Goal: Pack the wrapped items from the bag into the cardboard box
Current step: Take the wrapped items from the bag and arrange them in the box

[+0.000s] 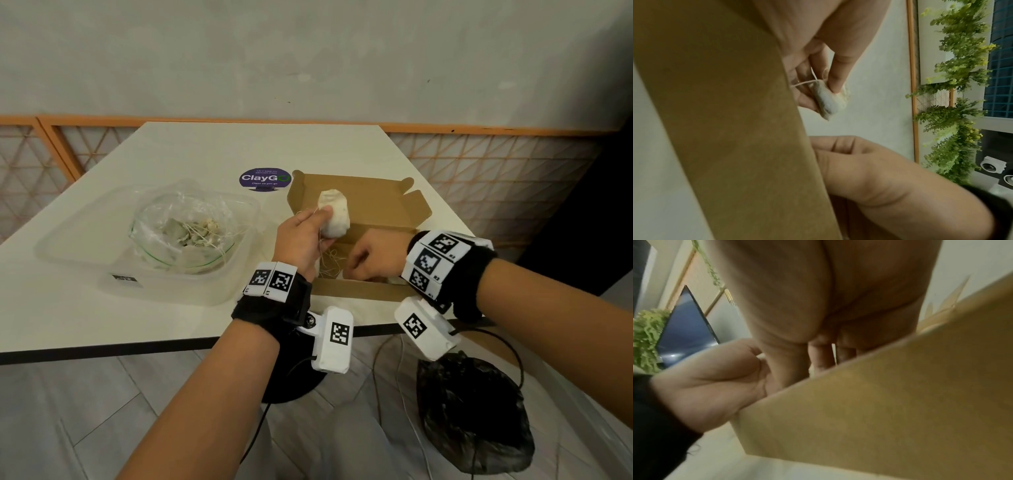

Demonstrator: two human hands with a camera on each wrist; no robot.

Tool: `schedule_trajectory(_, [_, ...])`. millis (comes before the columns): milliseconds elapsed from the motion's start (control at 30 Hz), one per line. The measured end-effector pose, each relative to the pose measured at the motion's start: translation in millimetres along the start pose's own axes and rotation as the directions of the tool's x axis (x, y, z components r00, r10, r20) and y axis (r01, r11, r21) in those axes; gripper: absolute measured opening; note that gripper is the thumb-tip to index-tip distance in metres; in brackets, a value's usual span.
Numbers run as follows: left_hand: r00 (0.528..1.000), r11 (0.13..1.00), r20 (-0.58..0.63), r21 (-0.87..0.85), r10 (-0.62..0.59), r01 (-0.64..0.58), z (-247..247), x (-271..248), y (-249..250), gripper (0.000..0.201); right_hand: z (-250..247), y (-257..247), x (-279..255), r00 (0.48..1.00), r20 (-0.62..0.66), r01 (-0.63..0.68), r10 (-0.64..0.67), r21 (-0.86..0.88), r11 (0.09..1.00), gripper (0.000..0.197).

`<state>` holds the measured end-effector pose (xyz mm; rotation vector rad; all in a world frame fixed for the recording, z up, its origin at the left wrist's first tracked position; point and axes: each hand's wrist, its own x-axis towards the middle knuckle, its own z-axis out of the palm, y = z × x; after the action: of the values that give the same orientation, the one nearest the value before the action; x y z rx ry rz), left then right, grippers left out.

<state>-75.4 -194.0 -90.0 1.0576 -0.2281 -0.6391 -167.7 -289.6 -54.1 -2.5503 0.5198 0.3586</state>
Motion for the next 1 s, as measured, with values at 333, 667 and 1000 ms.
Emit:
schedule_trajectory(333, [1.000,1.000,-0.016,0.006,-0.010,0.011,-0.3,0.5,-0.1,0.018,1.9,4.5,3.5,0.987,-0.150,-0.080,0.053,-0.177,0.981,0.012])
schedule_trajectory(667, [0.989,0.954,0.146,0.300,-0.012,-0.032,-0.4,-0.2,-5.4,0.012,-57.8,-10.8,-16.1,0.963,-0.253,0.128,-0.095,0.118,0.985,0.013])
schedule_trajectory(1000, [0.996,0.973,0.087,0.228,0.012,-0.032,-2.4,3.3,-6.4,0.015,-62.1,-12.5,-13.7,0.917,-0.394,-0.026,0.066,0.106,0.994,0.009])
